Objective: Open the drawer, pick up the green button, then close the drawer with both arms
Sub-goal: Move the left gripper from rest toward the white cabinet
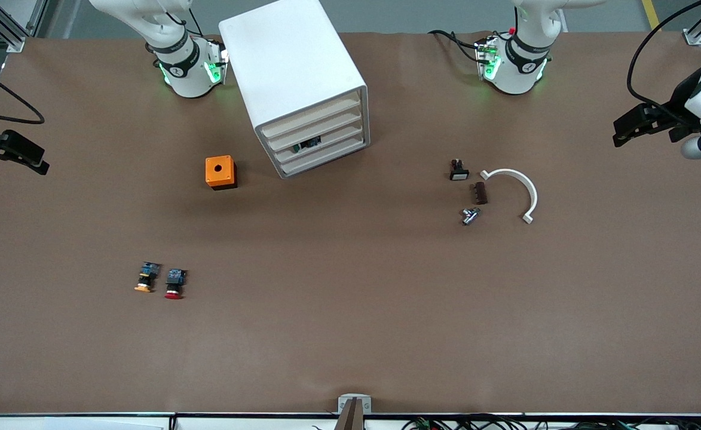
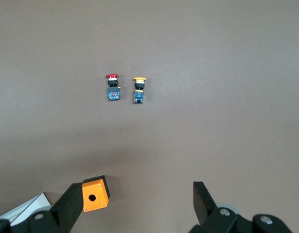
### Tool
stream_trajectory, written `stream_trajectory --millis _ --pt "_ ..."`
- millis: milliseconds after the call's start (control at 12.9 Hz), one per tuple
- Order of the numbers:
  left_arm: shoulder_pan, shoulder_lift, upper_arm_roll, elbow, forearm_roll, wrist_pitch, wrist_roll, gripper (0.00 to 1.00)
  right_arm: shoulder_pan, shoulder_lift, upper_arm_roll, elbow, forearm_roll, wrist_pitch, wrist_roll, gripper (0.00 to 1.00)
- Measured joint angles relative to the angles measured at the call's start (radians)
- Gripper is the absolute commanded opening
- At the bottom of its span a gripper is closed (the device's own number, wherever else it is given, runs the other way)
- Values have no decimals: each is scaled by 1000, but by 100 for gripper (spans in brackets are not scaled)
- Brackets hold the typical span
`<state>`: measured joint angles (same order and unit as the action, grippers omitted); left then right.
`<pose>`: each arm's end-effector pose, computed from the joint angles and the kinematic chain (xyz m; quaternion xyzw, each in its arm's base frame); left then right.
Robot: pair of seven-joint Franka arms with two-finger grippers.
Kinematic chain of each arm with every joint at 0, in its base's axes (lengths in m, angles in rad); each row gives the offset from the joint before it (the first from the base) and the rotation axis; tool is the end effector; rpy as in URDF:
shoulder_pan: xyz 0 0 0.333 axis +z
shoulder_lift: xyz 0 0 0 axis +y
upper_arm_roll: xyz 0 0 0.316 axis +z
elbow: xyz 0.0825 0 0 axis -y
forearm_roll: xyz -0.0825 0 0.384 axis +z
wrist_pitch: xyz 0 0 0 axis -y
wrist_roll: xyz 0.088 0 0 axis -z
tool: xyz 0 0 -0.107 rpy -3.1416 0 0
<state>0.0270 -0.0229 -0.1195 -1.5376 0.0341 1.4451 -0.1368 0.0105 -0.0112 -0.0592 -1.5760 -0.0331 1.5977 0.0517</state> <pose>0.5324 -0.0462 0.6418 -0.9989 -0.0237 0.0325 0.0222 0.5531 -0.0306 0.6307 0.9985 -0.0500 0.0165 0.0162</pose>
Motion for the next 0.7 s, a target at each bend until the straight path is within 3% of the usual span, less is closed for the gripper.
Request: stream_trajectory --millis 388,699 --pt "0 12 5 7 0 -1 0 100 1 0 3 1 0 0 0 100" --pt "-13 148 -5 17 30 8 0 100 3 0 5 2 0 -1 0 100"
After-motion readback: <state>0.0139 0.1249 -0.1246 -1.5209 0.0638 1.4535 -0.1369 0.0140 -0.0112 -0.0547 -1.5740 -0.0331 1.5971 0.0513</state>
